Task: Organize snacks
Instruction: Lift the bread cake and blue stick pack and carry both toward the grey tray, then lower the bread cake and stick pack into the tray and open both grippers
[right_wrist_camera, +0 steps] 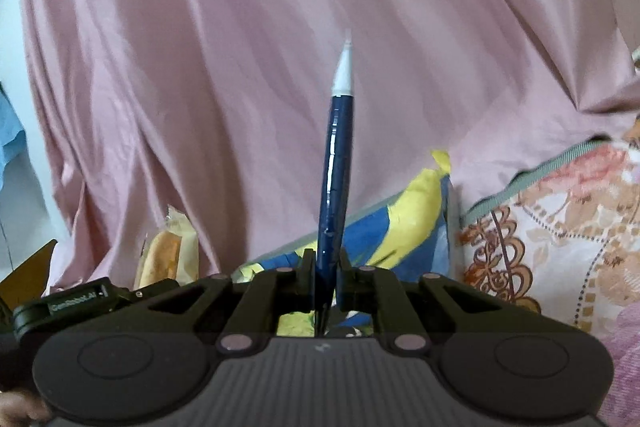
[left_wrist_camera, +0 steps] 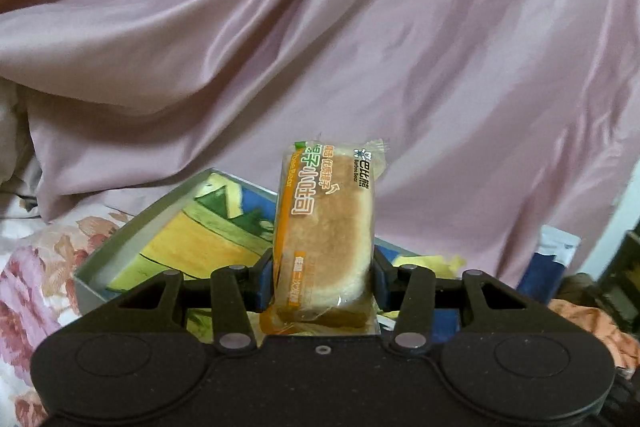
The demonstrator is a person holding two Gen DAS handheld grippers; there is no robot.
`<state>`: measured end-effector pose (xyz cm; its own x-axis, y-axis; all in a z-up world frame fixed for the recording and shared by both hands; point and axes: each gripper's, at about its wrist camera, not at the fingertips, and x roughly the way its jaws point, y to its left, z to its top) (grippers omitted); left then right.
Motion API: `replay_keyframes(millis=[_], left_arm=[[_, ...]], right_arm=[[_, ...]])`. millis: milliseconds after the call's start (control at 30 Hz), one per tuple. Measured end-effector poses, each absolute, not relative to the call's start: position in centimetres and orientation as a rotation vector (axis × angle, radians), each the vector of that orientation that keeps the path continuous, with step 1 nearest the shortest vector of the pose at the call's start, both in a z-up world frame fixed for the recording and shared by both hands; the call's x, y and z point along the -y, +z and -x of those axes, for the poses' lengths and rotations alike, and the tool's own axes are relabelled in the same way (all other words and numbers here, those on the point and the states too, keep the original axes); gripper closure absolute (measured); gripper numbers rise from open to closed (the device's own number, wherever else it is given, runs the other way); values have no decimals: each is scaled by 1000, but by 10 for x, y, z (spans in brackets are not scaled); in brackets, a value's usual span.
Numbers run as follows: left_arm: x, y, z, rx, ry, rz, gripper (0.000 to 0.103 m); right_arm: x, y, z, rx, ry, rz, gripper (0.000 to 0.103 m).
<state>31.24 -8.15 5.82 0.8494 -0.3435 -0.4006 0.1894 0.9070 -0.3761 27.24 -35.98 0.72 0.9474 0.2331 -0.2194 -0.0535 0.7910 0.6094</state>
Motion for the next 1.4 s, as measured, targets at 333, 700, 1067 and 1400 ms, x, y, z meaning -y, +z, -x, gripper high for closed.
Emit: replay_keyframes(millis=[333,700,1067,1400], left_arm=[[90,28,-317,-557,-266,289,54],[93,18,-301,-593,-274,270,54],[100,23,-305,-618,-271,202,53],[88,37,-301,-619,-216,283,19]], right_arm=[[347,10,-283,-436,197,-529,92],[336,15,-286,-667,254,-448,90],[330,23,-276,-683,249,-400,86],[308,48,-260,-586,241,-237,17]])
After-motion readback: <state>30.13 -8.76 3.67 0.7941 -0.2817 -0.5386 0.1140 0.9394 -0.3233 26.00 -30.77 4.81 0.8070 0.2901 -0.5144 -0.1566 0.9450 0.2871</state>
